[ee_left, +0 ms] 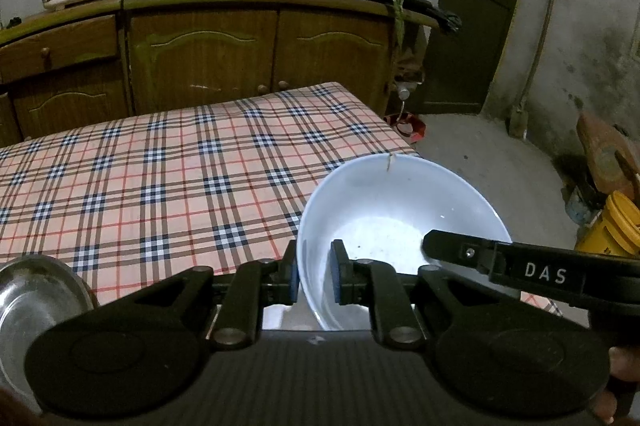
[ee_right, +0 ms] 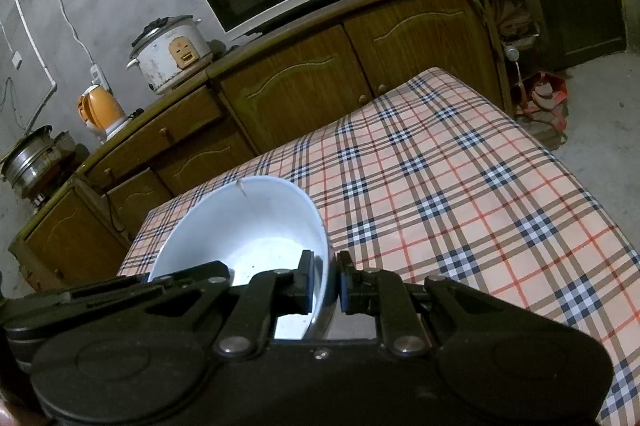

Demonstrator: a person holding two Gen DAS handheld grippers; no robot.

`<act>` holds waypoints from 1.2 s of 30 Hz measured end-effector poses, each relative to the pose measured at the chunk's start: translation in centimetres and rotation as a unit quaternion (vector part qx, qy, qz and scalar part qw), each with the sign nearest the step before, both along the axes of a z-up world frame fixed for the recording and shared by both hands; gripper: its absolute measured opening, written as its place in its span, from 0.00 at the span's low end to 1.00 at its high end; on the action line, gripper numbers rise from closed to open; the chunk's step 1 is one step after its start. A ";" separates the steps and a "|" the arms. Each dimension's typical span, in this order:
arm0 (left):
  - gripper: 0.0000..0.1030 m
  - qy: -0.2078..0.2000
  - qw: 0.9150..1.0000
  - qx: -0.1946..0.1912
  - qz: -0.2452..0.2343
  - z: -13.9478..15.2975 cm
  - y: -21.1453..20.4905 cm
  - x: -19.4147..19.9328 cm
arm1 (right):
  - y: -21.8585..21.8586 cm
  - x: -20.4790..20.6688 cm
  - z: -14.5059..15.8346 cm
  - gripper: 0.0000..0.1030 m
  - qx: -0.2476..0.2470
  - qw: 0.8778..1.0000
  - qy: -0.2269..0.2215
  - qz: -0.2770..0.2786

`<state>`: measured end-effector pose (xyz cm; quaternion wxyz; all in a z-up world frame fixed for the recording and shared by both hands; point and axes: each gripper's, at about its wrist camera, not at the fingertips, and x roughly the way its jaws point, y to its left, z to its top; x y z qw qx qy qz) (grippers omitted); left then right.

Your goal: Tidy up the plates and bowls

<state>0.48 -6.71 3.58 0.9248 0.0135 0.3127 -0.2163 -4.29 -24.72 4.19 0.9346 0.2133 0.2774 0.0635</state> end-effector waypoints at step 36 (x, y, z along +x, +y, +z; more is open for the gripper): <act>0.15 0.024 0.999 0.005 0.021 -2.6 1.5 -1.0 | 1.9 -1.9 -3.1 0.16 0.005 0.999 0.031 0.020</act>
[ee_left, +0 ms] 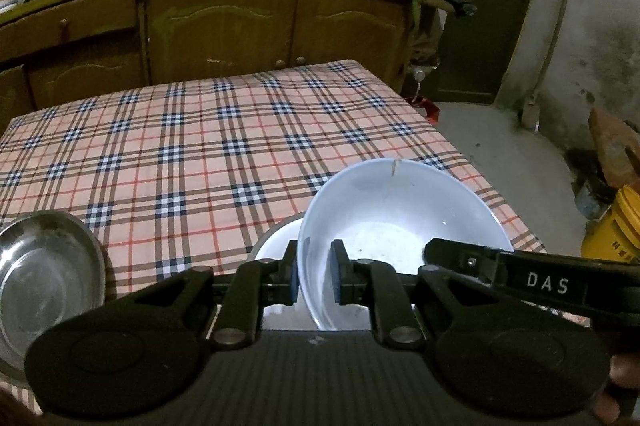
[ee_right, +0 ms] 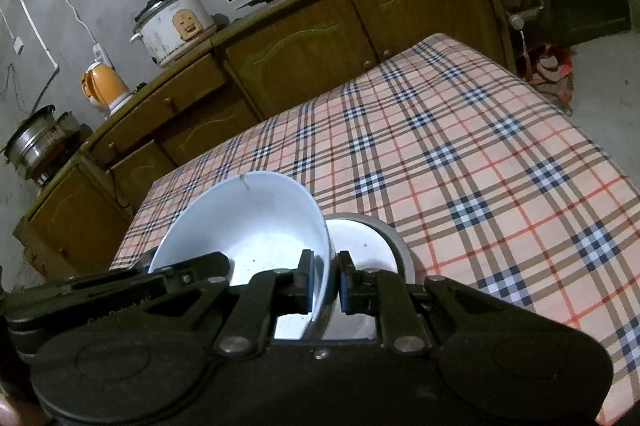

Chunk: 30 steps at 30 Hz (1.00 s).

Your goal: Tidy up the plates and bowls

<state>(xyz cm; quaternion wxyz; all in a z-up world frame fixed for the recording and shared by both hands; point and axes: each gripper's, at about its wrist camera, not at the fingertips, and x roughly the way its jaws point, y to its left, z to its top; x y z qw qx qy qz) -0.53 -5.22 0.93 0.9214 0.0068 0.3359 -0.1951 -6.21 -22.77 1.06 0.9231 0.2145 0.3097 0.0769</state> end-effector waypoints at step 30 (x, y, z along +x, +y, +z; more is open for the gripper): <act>0.16 0.047 0.999 0.017 0.007 -4.0 0.2 2.6 | 0.5 3.1 -4.5 0.17 -0.002 0.999 0.050 0.007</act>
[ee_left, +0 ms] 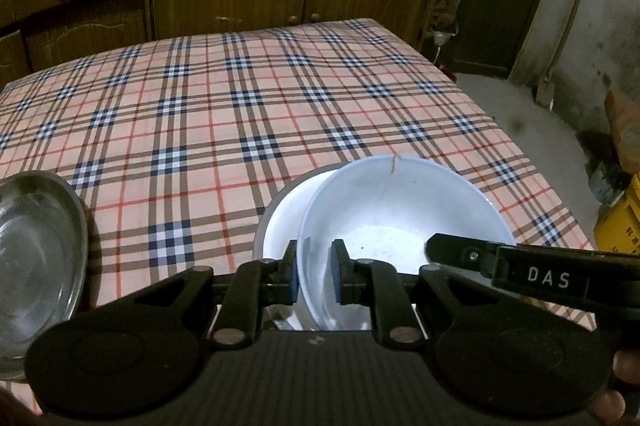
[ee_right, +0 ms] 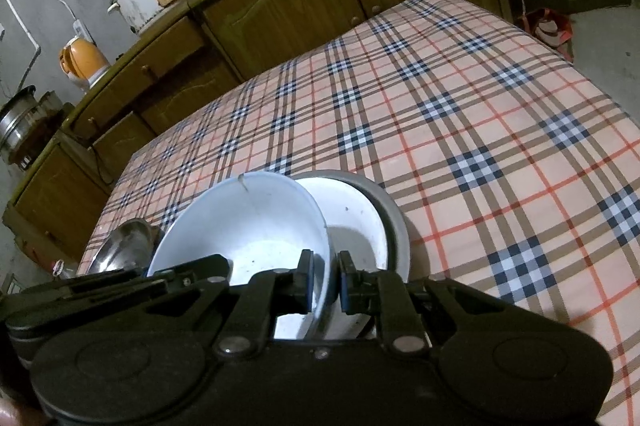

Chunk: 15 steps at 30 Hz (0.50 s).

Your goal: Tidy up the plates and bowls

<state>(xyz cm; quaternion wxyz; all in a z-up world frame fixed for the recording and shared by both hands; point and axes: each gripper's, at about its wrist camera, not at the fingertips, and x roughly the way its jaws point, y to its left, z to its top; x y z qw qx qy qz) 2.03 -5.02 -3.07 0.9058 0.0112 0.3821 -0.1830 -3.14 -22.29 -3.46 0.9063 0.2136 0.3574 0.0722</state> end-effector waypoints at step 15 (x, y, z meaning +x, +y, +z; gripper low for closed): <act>0.16 -0.003 1.000 0.005 0.001 -0.5 0.2 0.5 | 0.4 0.4 -0.2 0.17 -0.012 1.000 0.001 0.004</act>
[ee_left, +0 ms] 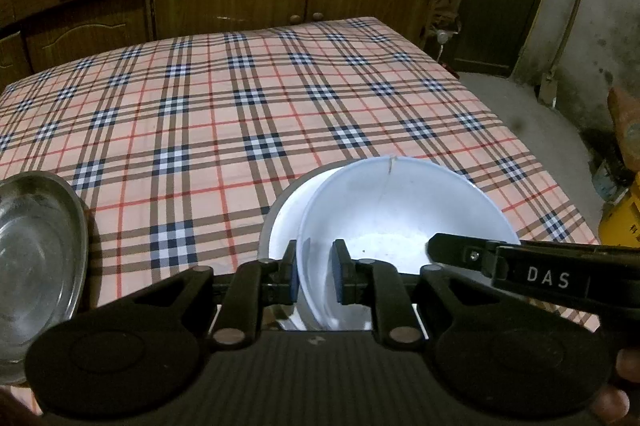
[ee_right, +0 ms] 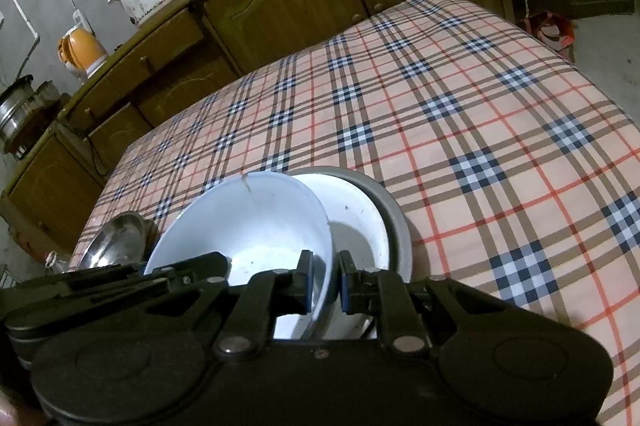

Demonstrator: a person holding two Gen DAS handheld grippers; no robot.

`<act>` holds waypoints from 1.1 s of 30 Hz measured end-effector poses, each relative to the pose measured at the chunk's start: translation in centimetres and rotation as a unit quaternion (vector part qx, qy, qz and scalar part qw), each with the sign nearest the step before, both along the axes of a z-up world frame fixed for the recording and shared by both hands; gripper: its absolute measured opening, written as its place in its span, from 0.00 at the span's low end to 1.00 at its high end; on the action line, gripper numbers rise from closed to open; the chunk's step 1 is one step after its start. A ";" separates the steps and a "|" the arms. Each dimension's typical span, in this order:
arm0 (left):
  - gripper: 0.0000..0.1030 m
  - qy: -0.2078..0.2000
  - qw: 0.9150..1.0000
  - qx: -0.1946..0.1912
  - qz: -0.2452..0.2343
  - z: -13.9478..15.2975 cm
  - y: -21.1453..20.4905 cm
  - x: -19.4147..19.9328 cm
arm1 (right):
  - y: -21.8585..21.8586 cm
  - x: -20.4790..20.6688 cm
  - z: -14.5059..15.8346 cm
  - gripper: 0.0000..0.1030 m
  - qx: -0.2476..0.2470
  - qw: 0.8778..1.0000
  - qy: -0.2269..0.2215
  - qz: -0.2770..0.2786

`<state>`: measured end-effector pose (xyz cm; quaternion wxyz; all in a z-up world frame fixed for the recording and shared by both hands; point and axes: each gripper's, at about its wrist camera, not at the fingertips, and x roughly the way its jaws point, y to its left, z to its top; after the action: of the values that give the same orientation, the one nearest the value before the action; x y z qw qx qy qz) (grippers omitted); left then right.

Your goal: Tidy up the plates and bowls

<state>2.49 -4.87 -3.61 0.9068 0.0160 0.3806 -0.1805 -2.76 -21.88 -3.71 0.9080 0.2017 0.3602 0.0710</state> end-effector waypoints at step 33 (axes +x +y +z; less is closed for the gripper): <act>0.26 0.023 0.999 -0.043 0.004 -1.1 0.5 1.0 | 0.8 1.3 -0.3 0.18 -0.054 0.998 0.010 0.003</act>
<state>3.49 -4.32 -4.74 0.8984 -0.0284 0.3932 -0.1935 -1.46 -21.12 -4.04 0.9137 0.1521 0.3733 0.0517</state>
